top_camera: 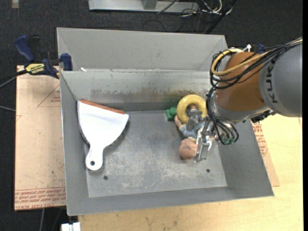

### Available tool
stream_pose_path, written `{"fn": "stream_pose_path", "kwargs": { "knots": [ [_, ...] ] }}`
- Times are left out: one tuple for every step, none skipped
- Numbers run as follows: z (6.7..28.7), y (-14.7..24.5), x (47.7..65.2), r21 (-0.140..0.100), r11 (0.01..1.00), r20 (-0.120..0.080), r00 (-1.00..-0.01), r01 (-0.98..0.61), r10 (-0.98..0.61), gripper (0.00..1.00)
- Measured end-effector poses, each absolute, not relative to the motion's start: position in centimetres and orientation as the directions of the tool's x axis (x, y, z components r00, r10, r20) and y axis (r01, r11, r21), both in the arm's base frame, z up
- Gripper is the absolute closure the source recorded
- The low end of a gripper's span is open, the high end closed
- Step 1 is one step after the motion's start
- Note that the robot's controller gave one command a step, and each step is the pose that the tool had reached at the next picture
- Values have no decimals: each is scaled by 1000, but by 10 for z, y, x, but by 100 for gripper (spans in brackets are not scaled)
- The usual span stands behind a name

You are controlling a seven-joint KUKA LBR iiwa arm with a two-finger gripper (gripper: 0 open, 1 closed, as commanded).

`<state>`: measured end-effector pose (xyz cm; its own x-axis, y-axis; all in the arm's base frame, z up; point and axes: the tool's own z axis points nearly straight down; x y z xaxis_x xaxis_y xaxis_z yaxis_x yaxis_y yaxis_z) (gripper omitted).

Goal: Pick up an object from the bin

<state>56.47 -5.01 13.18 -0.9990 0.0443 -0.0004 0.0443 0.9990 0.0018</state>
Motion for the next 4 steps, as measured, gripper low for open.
{"fn": "stream_pose_path", "kwargs": {
  "knots": [
    [118,-53,569,4,983,0,-983,186,186,0],
    [80,-79,578,11,965,8,-965,262,262,100],
    [80,-79,578,10,965,7,-965,262,262,100],
    [130,-82,576,10,960,10,-960,280,280,0]
  ]
}}
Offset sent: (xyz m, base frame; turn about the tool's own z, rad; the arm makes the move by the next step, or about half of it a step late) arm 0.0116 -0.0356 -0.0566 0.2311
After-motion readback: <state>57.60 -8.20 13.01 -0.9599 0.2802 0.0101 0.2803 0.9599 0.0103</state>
